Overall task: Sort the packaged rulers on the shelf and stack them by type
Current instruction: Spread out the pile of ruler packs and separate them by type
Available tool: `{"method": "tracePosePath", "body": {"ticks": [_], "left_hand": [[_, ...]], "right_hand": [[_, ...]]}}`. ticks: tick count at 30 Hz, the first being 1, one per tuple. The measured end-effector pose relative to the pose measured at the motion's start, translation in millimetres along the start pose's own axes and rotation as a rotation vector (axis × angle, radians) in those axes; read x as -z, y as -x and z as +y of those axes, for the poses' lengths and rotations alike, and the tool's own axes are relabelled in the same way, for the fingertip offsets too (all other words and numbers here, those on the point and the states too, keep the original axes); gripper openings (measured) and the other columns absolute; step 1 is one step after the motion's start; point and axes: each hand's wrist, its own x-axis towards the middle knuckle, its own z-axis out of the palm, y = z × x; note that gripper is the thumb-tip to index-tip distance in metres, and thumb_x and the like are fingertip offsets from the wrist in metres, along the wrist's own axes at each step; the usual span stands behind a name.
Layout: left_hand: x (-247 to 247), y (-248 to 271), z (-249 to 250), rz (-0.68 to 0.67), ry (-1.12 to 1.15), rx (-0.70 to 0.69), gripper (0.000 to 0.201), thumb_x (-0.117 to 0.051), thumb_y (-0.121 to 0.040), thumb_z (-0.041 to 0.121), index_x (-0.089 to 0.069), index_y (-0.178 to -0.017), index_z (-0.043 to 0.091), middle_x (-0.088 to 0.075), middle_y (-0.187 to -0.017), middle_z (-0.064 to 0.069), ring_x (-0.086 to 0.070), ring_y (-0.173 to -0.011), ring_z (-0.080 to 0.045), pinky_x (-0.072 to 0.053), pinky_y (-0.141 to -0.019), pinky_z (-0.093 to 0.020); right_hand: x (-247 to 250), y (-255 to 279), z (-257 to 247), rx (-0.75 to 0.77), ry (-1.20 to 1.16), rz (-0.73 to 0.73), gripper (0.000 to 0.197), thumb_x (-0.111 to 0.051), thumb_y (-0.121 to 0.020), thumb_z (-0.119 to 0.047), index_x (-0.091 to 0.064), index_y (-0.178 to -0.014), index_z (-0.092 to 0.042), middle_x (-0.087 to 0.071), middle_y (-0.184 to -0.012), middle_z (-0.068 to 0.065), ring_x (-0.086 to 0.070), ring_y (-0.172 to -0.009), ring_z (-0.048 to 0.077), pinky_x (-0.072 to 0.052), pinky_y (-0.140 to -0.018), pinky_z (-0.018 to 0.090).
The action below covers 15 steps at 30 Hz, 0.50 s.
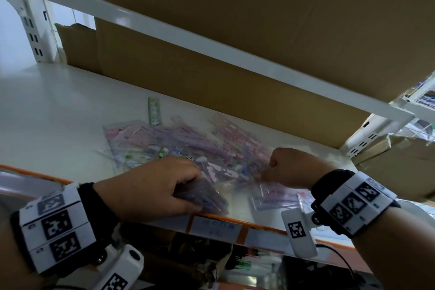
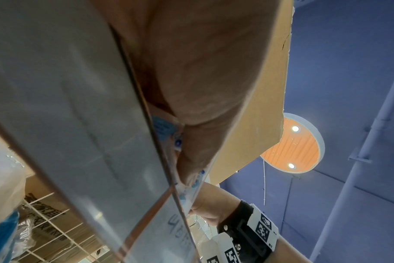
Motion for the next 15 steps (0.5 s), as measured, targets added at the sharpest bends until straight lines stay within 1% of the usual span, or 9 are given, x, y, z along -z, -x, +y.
{"method": "tracePosePath", "body": {"ticks": [1,3,6,7,8,10,11,13,15], "left_hand": [[0,0,0,0.001,-0.002,-0.001,0.037,-0.066,-0.081,0.055,-0.040,-0.072,0.030,-0.045,-0.077,0.011,-0.044,-0.075,-0.008,-0.035,-0.063,-0.019],[0,-1,0,-0.003,-0.006,0.003,0.037,-0.067,-0.081,0.054,-0.041,-0.073,0.029,-0.045,-0.077,0.011,-0.044,-0.075,-0.007,-0.035,-0.063,-0.019],[1,-1,0,-0.016,-0.004,0.022,0.034,-0.066,-0.081,0.054,-0.046,-0.077,0.028,-0.046,-0.079,0.010,-0.044,-0.076,-0.007,-0.036,-0.064,-0.020],[1,-1,0,-0.019,0.001,0.028,0.034,-0.066,-0.081,0.054,-0.046,-0.077,0.027,-0.046,-0.079,0.010,-0.044,-0.077,-0.007,-0.036,-0.064,-0.021],[1,-1,0,-0.023,0.007,0.030,0.033,-0.066,-0.081,0.054,-0.047,-0.078,0.027,-0.046,-0.080,0.010,-0.044,-0.076,-0.007,-0.037,-0.065,-0.022],[2,0,1,-0.025,0.013,0.029,0.033,-0.067,-0.082,0.053,-0.047,-0.078,0.028,-0.046,-0.080,0.010,-0.044,-0.076,-0.007,-0.037,-0.066,-0.023],[2,0,1,-0.027,0.011,0.030,0.033,-0.067,-0.082,0.053,-0.046,-0.077,0.029,-0.046,-0.080,0.010,-0.044,-0.077,-0.007,-0.038,-0.067,-0.024],[2,-1,2,-0.032,0.010,0.037,0.033,-0.068,-0.082,0.052,-0.045,-0.077,0.029,-0.046,-0.080,0.010,-0.044,-0.077,-0.007,-0.040,-0.068,-0.027],[2,-2,2,-0.035,0.013,0.039,0.032,-0.068,-0.082,0.051,-0.046,-0.078,0.028,-0.046,-0.081,0.010,-0.044,-0.077,-0.007,-0.040,-0.068,-0.027]], "right_hand": [[1,-2,-2,0.003,-0.012,0.003,0.052,-0.063,-0.079,-0.066,-0.051,-0.059,-0.019,-0.046,-0.054,-0.006,-0.043,-0.048,0.008,-0.028,-0.046,0.024],[3,-5,-6,-0.005,-0.051,0.002,0.045,-0.067,-0.081,-0.058,-0.060,-0.066,-0.016,-0.055,-0.062,-0.002,-0.050,-0.055,0.010,-0.033,-0.049,0.025],[8,-9,-7,-0.042,-0.115,-0.073,0.036,-0.068,-0.081,-0.043,-0.059,-0.059,-0.017,-0.053,-0.055,-0.004,-0.047,-0.050,0.011,-0.033,-0.049,0.024],[9,-12,-7,-0.060,-0.158,-0.100,0.031,-0.068,-0.081,-0.038,-0.060,-0.060,-0.017,-0.053,-0.056,-0.004,-0.046,-0.050,0.011,-0.034,-0.049,0.024],[9,-14,-5,-0.081,-0.211,-0.114,0.025,-0.068,-0.082,-0.032,-0.060,-0.063,-0.018,-0.054,-0.059,-0.004,-0.046,-0.051,0.011,-0.037,-0.050,0.024],[8,-18,-4,-0.105,-0.291,-0.094,0.016,-0.066,-0.083,-0.024,-0.060,-0.069,-0.019,-0.057,-0.067,-0.002,-0.049,-0.056,0.011,-0.042,-0.055,0.023],[6,-18,-3,-0.110,-0.309,-0.074,0.016,-0.066,-0.082,-0.023,-0.061,-0.068,-0.018,-0.058,-0.067,0.000,-0.050,-0.057,0.012,-0.043,-0.055,0.024],[3,-19,-1,-0.112,-0.320,-0.034,0.022,-0.067,-0.078,-0.029,-0.065,-0.065,-0.011,-0.061,-0.062,0.006,-0.052,-0.056,0.016,-0.040,-0.054,0.026],[2,-18,-1,-0.118,-0.349,-0.003,0.032,-0.070,-0.077,-0.039,-0.073,-0.075,-0.007,-0.069,-0.067,0.011,-0.055,-0.057,0.016,-0.039,-0.053,0.024]]}}
